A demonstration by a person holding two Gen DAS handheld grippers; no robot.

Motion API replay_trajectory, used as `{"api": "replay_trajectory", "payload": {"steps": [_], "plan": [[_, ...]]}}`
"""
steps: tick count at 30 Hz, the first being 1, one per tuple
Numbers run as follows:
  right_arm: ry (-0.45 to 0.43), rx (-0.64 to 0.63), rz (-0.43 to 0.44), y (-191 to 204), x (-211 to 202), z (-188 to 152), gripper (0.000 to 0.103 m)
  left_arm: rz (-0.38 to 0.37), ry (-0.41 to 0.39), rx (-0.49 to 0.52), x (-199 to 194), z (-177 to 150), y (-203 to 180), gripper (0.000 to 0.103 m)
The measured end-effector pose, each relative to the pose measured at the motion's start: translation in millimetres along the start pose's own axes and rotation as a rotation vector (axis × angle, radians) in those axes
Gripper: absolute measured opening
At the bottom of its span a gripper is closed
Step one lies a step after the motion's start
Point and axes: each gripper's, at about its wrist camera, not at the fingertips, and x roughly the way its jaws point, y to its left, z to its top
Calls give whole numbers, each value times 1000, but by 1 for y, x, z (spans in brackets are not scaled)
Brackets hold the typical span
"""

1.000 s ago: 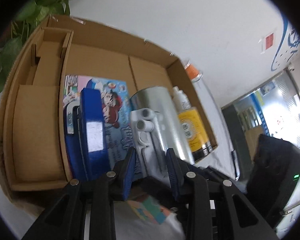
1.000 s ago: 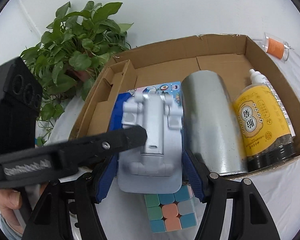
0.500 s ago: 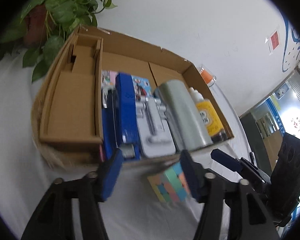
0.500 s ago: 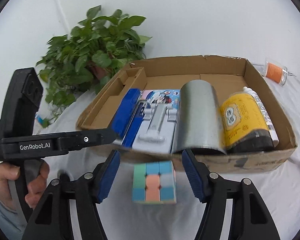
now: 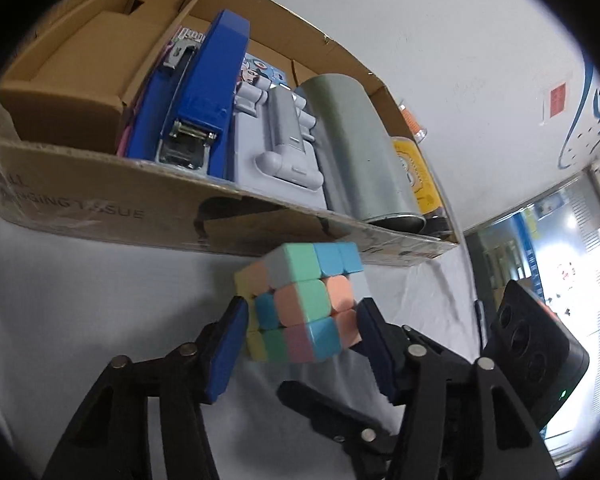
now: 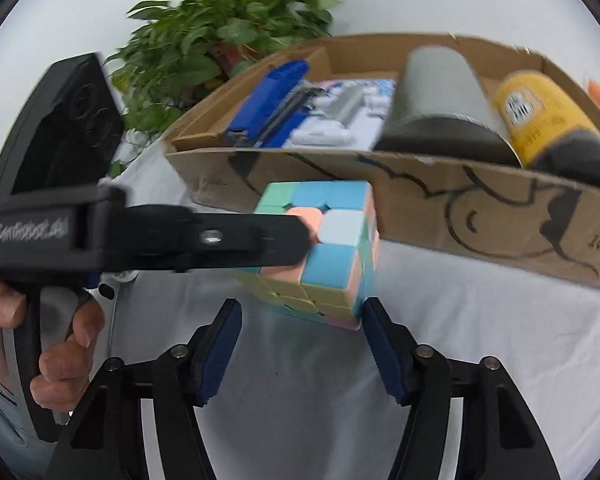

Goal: Organize rigid objects
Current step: 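Grasp the pastel Rubik's cube with both grippers and lift it, then set the Rubik's cube into the box on the phone stand, release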

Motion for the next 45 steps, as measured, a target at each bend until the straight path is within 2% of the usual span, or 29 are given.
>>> {"api": "replay_trajectory", "payload": {"steps": [3, 5, 8, 12, 15, 19, 24, 29, 32, 37, 41, 45], "plan": [[-29, 6, -29, -3, 2, 4, 45, 21, -25, 19, -2, -1, -6, 46], [-35, 12, -38, -3, 1, 5, 44, 49, -27, 48, -4, -1, -15, 45], [-61, -9, -67, 6, -10, 1, 33, 90, -38, 92, -7, -3, -24, 44], [-129, -22, -92, 17, -40, 0, 32, 56, -69, 103, -24, -12, -42, 44], [-167, -39, -94, 25, -61, 7, 32, 71, -116, 136, -41, -14, -65, 45], [-231, -68, -104, 31, -86, 37, 32, 61, -176, 184, -60, 8, -88, 44], [-271, -139, -94, 18, -92, 107, 34, 70, -209, 217, -65, 71, -100, 44], [-193, -142, -44, -13, -51, 182, 34, 98, -173, 182, -40, 133, -78, 44], [-137, -116, -30, -31, -17, 206, 34, 119, -130, 141, -17, 161, -54, 43], [-58, -38, -26, -51, 24, 211, 34, 113, -53, 79, 11, 182, -21, 43], [-43, -36, -40, -51, 31, 207, 38, 122, -34, 110, 14, 179, -23, 42], [25, -12, -78, -44, 34, 199, 38, 153, -23, 140, 16, 170, -25, 42]]}}
